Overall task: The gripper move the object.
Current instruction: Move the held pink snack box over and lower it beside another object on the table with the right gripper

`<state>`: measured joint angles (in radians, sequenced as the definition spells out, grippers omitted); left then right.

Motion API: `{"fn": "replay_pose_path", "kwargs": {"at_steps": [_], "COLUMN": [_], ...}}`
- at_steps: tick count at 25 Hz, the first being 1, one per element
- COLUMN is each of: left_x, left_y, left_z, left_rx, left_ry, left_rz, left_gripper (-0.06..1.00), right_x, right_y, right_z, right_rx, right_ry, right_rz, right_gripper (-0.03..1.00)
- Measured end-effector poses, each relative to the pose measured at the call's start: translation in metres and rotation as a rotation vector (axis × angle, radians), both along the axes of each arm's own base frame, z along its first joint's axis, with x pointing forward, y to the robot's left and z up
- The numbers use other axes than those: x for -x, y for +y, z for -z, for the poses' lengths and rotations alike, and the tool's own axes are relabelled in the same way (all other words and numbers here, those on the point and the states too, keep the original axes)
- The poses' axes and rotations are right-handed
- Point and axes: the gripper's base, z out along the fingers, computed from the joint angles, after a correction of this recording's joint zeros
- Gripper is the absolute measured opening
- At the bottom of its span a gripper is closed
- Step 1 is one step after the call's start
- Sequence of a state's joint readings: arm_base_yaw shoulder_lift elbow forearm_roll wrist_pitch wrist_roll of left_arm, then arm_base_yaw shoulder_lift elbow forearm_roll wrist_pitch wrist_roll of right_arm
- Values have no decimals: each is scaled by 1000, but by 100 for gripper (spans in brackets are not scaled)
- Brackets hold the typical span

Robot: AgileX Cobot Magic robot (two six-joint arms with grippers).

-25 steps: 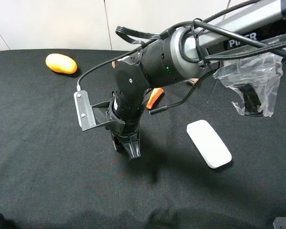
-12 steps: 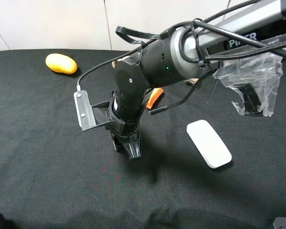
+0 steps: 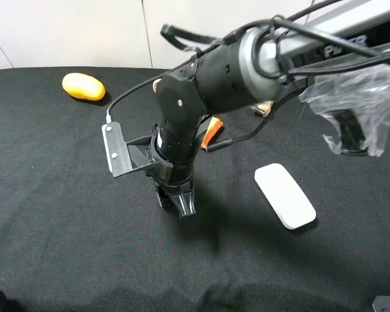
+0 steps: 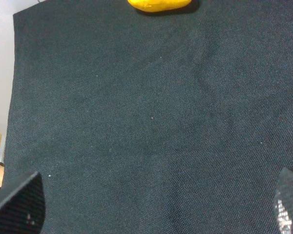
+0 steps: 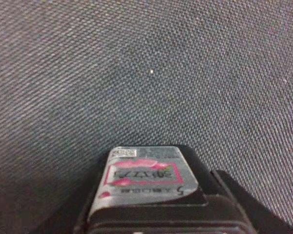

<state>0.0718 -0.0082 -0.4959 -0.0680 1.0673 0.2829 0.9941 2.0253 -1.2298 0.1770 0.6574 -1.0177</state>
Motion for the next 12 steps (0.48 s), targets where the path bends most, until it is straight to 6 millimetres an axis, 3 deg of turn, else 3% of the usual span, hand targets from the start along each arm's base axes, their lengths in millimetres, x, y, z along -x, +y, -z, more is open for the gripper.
{"fn": "replay_pose_path", "kwargs": {"at_steps": [12], "left_x": [0], "left_y": [0], "left_z": [0], "left_rx": [0], "left_ry": [0], "left_rz": [0], "left_gripper": [99], "right_x": [4], "right_y": [2], "right_z": [-39], "right_rx": [32], "right_ry": [87], "right_rz": [59], "right_gripper": [34]}}
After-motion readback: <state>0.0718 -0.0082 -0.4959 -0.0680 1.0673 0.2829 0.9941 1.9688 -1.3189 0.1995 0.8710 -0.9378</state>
